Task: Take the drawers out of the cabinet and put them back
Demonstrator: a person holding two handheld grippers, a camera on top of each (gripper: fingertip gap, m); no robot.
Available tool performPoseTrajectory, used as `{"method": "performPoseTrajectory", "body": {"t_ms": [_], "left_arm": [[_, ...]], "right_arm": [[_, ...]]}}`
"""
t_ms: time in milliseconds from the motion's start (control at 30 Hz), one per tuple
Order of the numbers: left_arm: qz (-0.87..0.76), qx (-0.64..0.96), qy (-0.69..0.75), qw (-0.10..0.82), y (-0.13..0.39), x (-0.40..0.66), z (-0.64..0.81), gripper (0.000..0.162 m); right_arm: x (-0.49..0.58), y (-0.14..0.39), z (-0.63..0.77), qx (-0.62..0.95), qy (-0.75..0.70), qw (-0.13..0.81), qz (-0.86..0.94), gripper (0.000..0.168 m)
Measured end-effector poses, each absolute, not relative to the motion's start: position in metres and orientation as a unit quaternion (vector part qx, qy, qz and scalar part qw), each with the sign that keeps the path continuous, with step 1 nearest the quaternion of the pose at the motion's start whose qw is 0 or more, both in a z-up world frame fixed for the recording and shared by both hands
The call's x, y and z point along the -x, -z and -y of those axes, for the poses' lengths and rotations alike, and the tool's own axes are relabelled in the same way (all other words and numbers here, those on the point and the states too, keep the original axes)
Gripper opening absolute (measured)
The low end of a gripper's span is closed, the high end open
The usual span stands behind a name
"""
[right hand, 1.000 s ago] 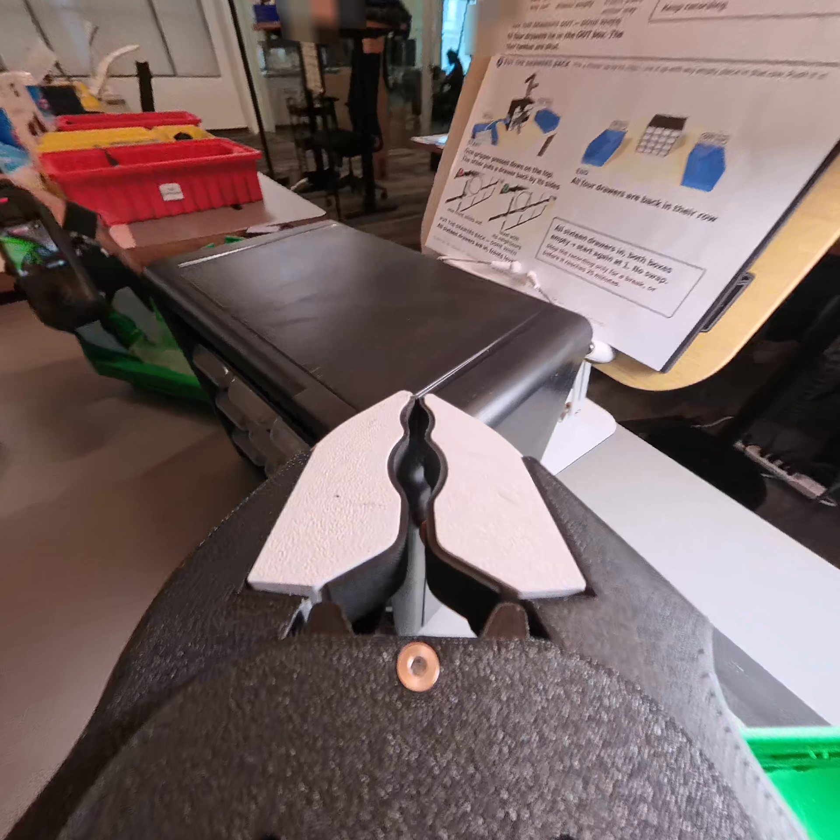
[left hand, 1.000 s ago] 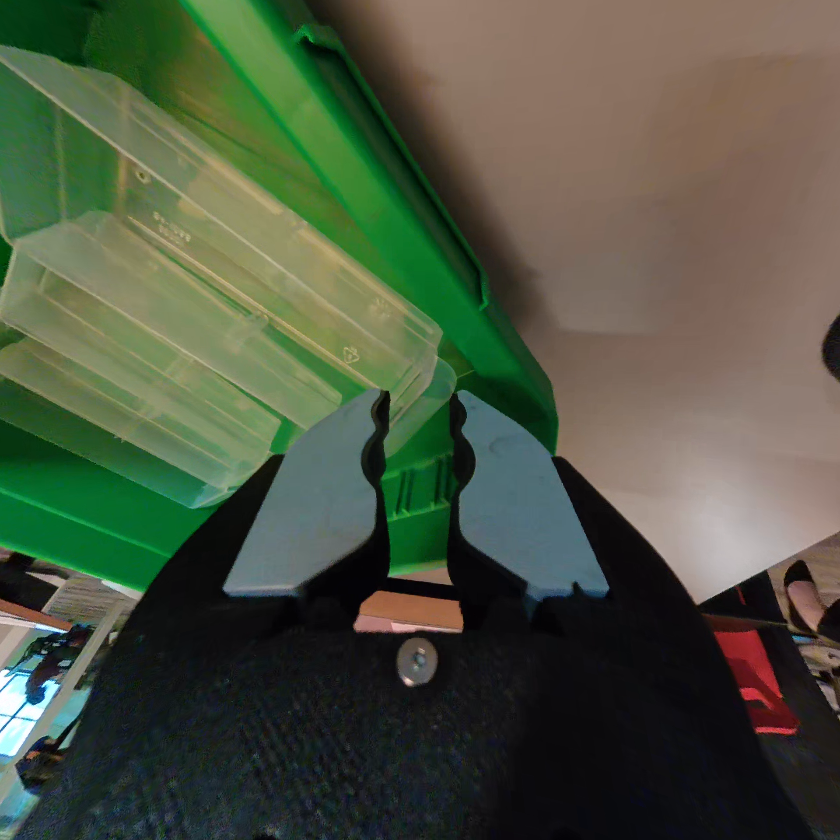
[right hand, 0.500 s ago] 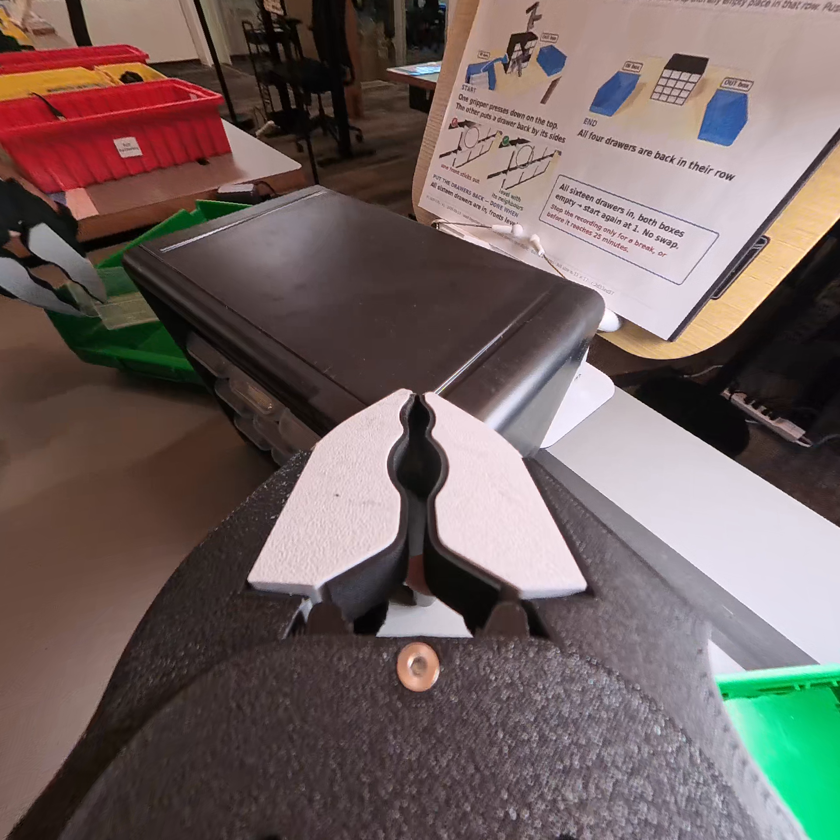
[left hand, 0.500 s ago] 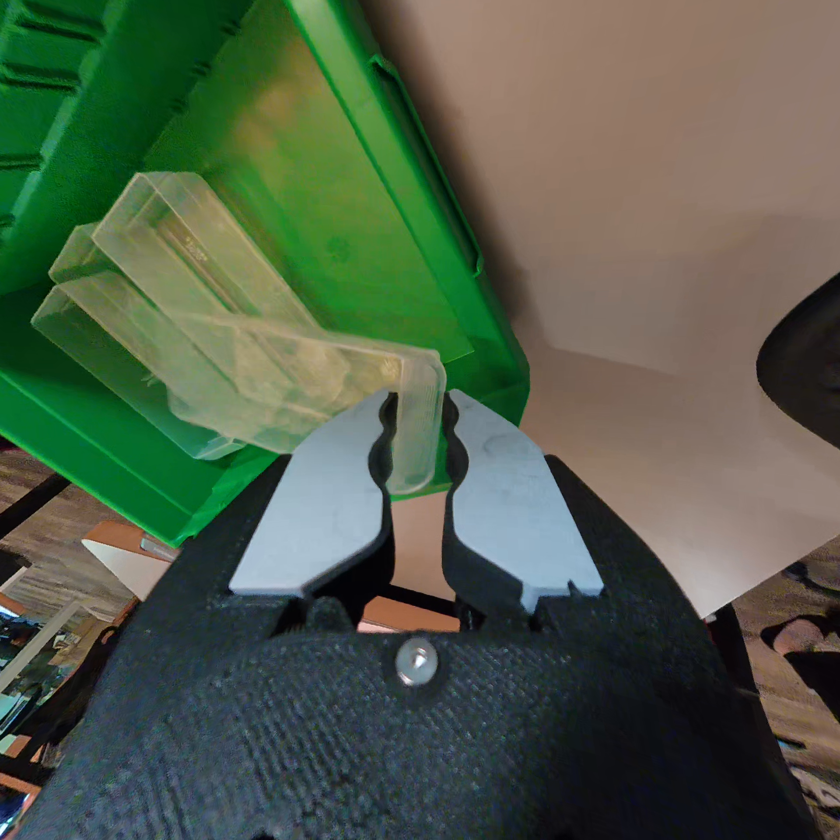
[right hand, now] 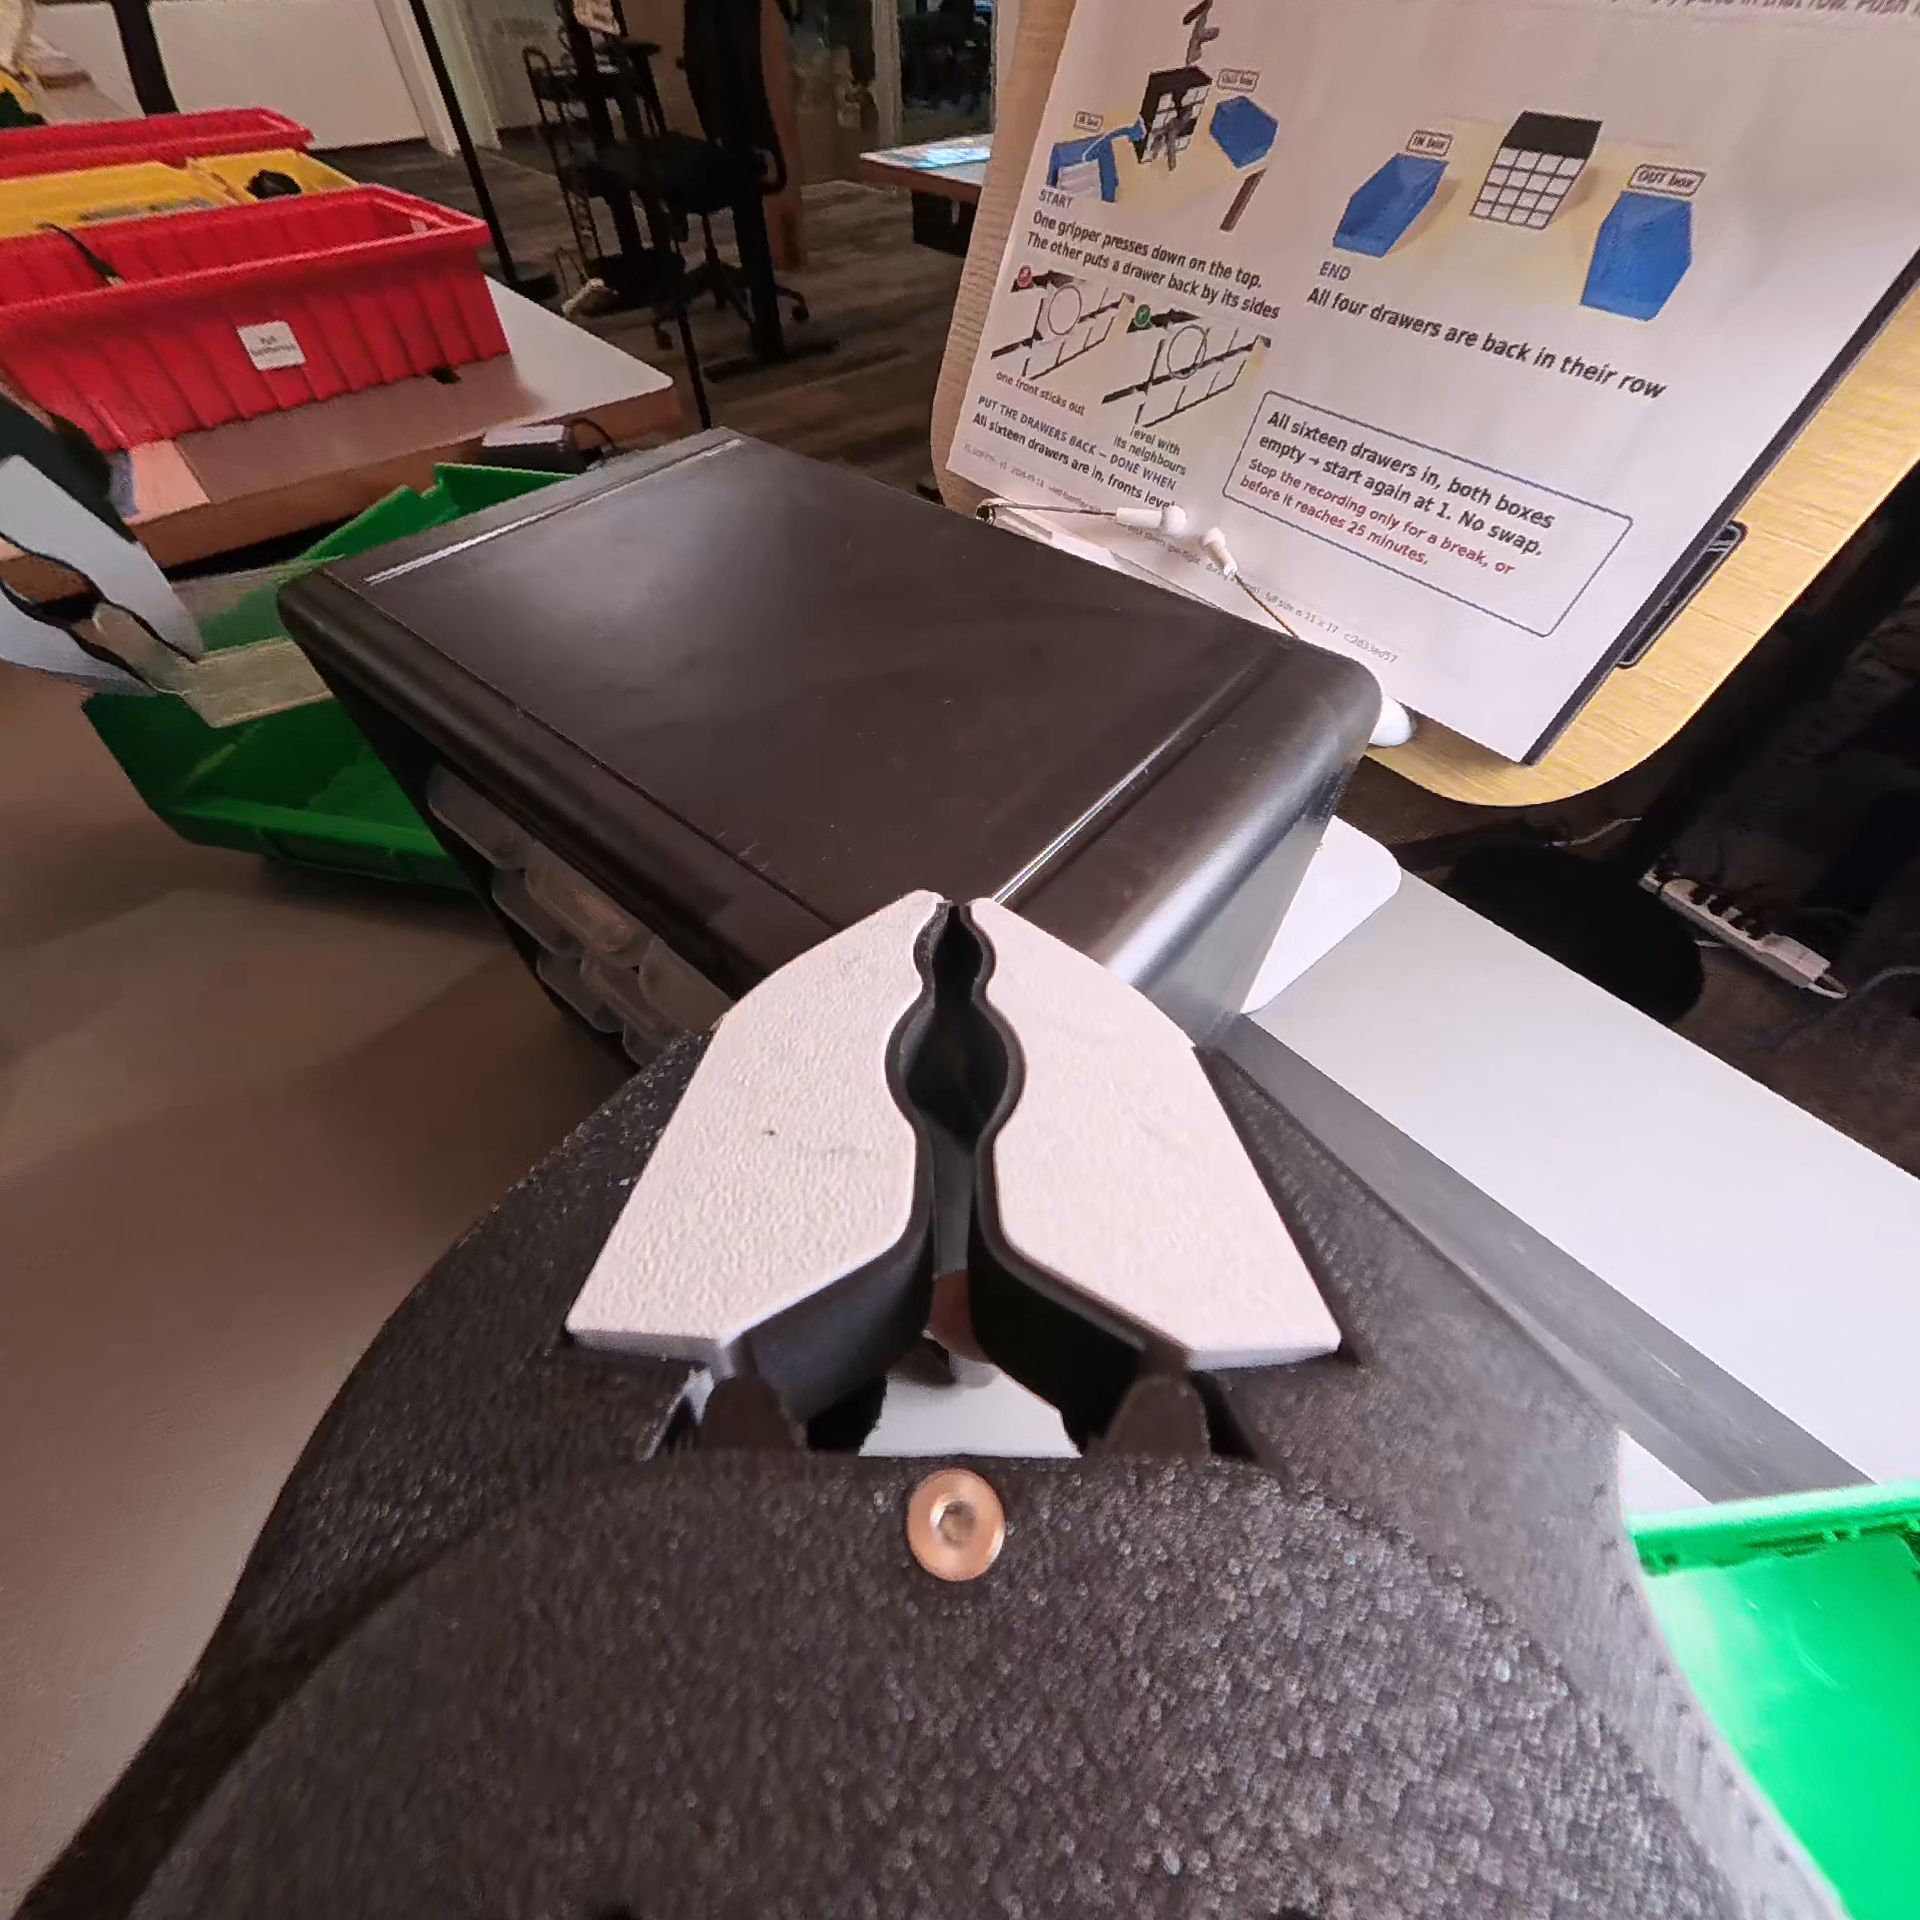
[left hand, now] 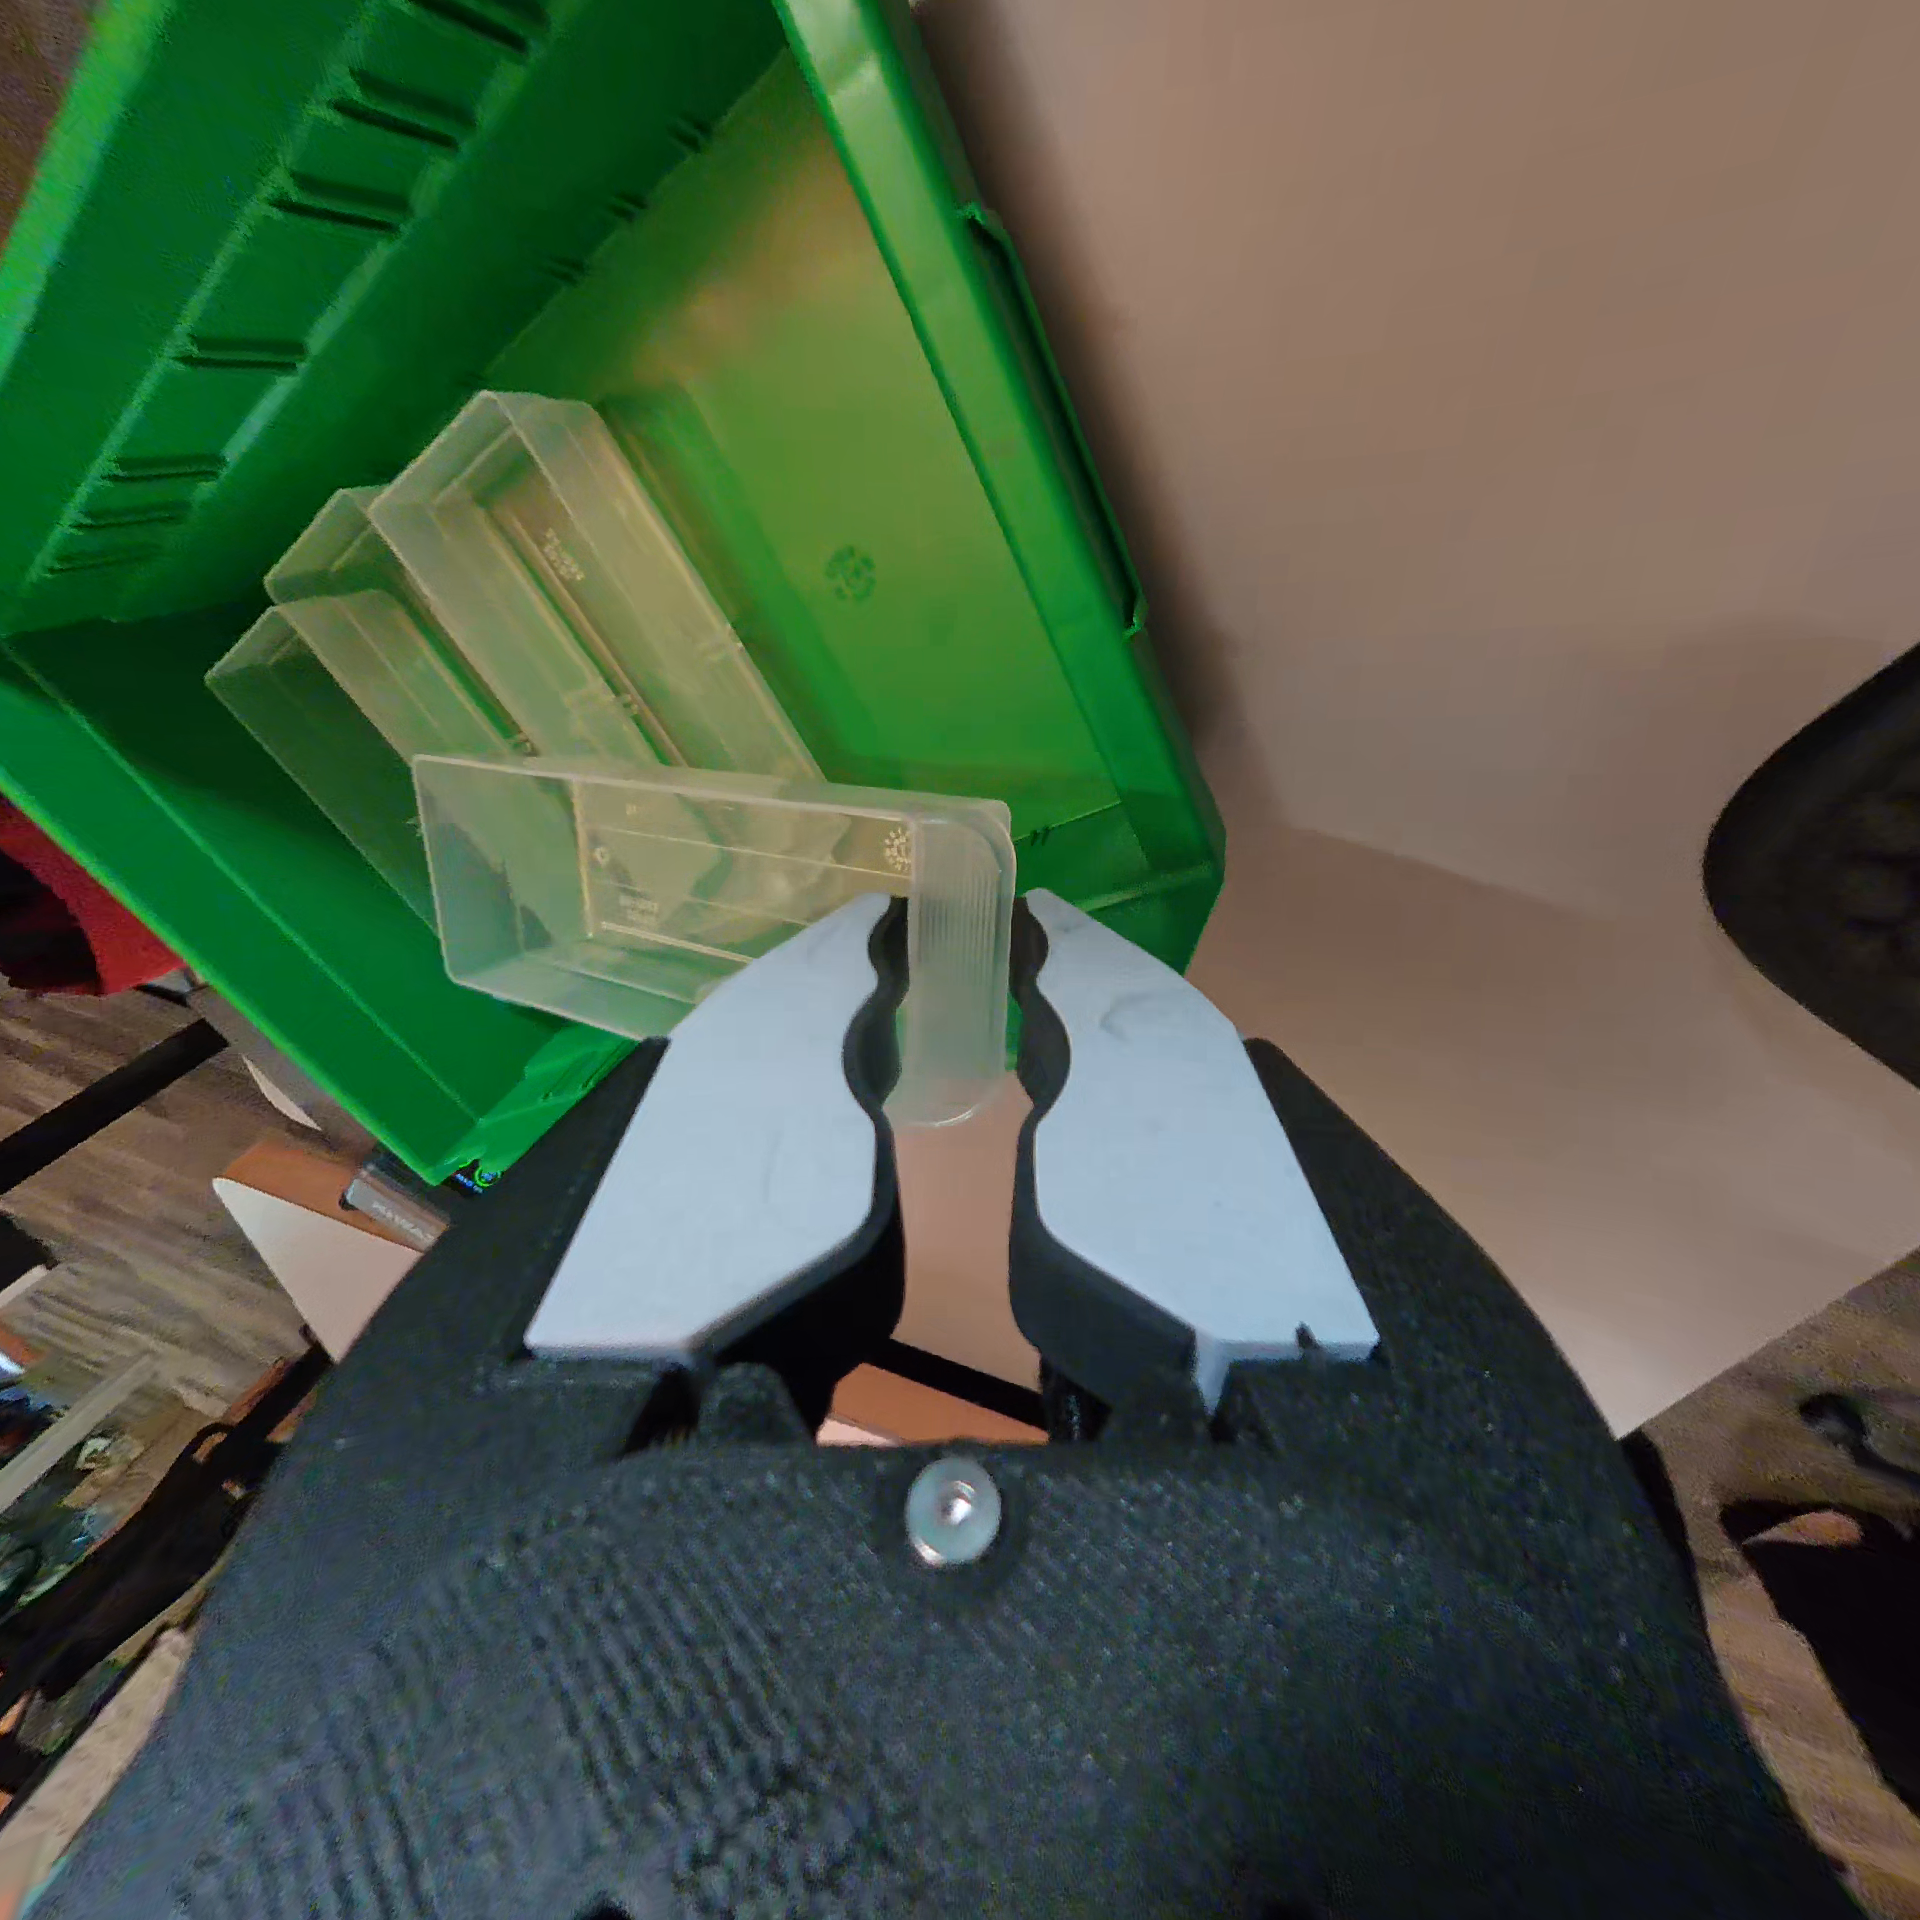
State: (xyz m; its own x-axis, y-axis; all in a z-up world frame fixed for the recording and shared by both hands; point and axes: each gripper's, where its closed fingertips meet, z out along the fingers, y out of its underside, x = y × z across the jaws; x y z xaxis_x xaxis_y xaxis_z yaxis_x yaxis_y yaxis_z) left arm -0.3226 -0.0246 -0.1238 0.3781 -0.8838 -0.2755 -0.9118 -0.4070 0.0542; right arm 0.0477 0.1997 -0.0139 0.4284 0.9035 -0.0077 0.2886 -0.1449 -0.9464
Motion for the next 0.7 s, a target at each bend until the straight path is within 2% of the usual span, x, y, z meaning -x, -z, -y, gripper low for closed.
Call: {"method": "performPoseTrajectory", "body": {"t_ms": [200,333,467,700], "left_arm": [[-0.52,0.842,-0.033,0.143,0.074,0.274,0.03,0.019],[-0.537,0.811,0.105,0.207,0.026,0.196,0.055,0.019],[-0.557,0.771,0.215,0.223,-0.006,0.12,0.075,0.019],[-0.505,0.816,0.17,0.225,-0.002,0.073,0.029,0.019]], "right_arm": [[-0.048,0.014,-0.2,0.687,-0.315,0.49,0.433,0.0],[-0.047,0.014,-0.2,0.686,-0.322,0.489,0.432,0.0],[-0.047,0.014,-0.2,0.685,-0.326,0.49,0.428,0.0],[-0.047,0.014,-0.2,0.683,-0.329,0.497,0.423,0.0]]}}
